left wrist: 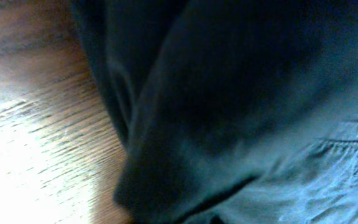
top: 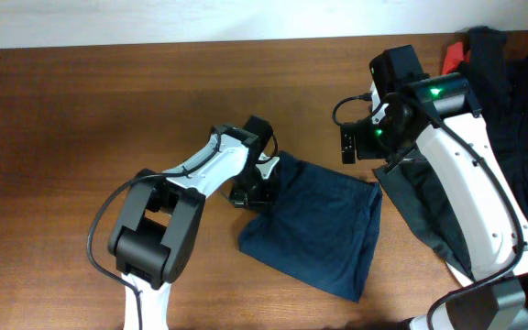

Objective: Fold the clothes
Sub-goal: 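Grasp the folded shorts with the left gripper and drag them left, then place the folded shorts at the left table edge and release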

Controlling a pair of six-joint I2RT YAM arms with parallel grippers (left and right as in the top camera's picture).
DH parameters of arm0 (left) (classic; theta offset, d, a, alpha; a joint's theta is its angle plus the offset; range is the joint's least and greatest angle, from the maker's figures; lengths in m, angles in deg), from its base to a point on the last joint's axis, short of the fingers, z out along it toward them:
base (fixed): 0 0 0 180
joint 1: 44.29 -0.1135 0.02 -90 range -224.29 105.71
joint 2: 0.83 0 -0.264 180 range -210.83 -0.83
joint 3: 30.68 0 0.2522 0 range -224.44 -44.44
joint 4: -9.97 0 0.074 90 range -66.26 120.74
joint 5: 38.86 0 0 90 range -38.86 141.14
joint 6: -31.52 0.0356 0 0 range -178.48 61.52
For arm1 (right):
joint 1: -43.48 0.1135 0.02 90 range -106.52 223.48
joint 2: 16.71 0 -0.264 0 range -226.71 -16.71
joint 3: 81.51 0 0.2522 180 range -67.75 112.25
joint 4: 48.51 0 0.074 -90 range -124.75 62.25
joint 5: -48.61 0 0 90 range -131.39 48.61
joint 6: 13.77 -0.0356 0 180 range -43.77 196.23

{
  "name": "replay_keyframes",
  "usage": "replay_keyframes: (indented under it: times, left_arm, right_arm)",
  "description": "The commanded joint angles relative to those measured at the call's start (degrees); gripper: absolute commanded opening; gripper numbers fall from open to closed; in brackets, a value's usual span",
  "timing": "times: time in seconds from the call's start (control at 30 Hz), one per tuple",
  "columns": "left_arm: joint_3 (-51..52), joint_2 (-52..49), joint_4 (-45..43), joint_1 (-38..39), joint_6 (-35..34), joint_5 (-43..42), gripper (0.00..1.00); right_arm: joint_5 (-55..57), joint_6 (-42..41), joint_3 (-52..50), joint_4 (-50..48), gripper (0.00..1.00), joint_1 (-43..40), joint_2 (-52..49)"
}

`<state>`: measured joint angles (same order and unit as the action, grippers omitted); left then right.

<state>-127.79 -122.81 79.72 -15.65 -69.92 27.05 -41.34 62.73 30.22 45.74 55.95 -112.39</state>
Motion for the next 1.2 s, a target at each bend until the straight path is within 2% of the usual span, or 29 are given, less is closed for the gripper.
replay_keyframes:
  times: [0.0, 0.13, 0.23, 0.33, 0.4, 0.43, 0.47, 0.5, 0.53, 0.57, 0.7, 0.83, 0.93, 1.03, 1.17]
  left_arm:
    - [-1.2, -0.2, 3.7, -8.6, -1.3, 17.5, 0.00]
    - [-10.8, 0.8, 2.6, -35.8, -1.3, 29.4, 0.00]
    - [-12.5, 0.8, -1.4, -50.2, -1.3, 31.0, 0.00]
    - [-13.1, 0.8, -3.3, -58.3, 0.5, 31.2, 0.00]
    - [-16.5, 0.8, -4.2, -59.7, 1.7, 32.3, 0.03]
    - [-18.9, 0.8, -3.9, -59.8, 1.7, 32.8, 0.37]
    - [-22.1, 0.8, -2.5, -59.8, 1.7, 32.7, 0.87]
    - [-25.4, 0.8, -0.3, -59.5, 1.7, 31.8, 0.99]
    - [-34.5, 0.8, 4.9, -56.5, 1.7, 22.4, 0.99]
    - [-36.6, 0.8, 5.5, -54.4, 1.7, 20.5, 0.99]
    - [-35.4, -3.3, 1.7, -38.1, 1.8, 18.9, 0.99]
    - [-35.4, -14.3, 1.7, -28.5, 3.8, 14.0, 0.99]
    - [-35.4, -16.9, 4.7, -28.4, 3.8, 14.4, 0.99]
    - [-34.2, -16.9, 15.6, -29.3, 2.5, 24.1, 0.99]
    - [-28.2, -16.9, 20.7, -32.4, 0.2, 22.8, 0.99]
  right_arm:
    - [2.4, -0.5, 0.6, 0.6, 0.99, 0.1, 0.1]
    - [2.4, -0.5, 0.6, 0.6, 0.99, 0.2, 0.1]
    - [2.4, -0.5, 0.6, 0.5, 0.99, 0.2, 0.1]
    - [2.4, -0.5, 0.6, 0.5, 0.99, 0.2, 0.1]
    - [2.4, -0.5, 0.6, 0.6, 0.99, 0.2, 0.1]
    - [2.4, -0.5, 0.6, 0.6, 0.99, 0.1, 0.1]
    - [2.4, -0.5, 0.6, 0.6, 0.99, 0.2, 0.1]
    - [2.4, -0.5, 0.6, 0.6, 0.99, 0.2, 0.1]
    - [2.4, -0.5, 0.6, 0.5, 0.99, 0.2, 0.1]
    - [2.4, -0.5, 0.6, 0.5, 0.99, 0.2, 0.1]
    - [2.1, -0.5, 0.6, 0.7, 0.99, 0.2, 0.1]
    - [2.1, -0.5, 0.6, 0.8, 0.99, 0.2, 0.1]
    - [2.1, -0.5, 0.6, 1.0, 0.99, 0.2, 0.1]
    - [2.2, -0.4, 0.6, 1.2, 0.99, 0.2, 0.1]
    - [2.2, -0.3, 0.6, 1.6, 0.99, 0.2, 0.1]
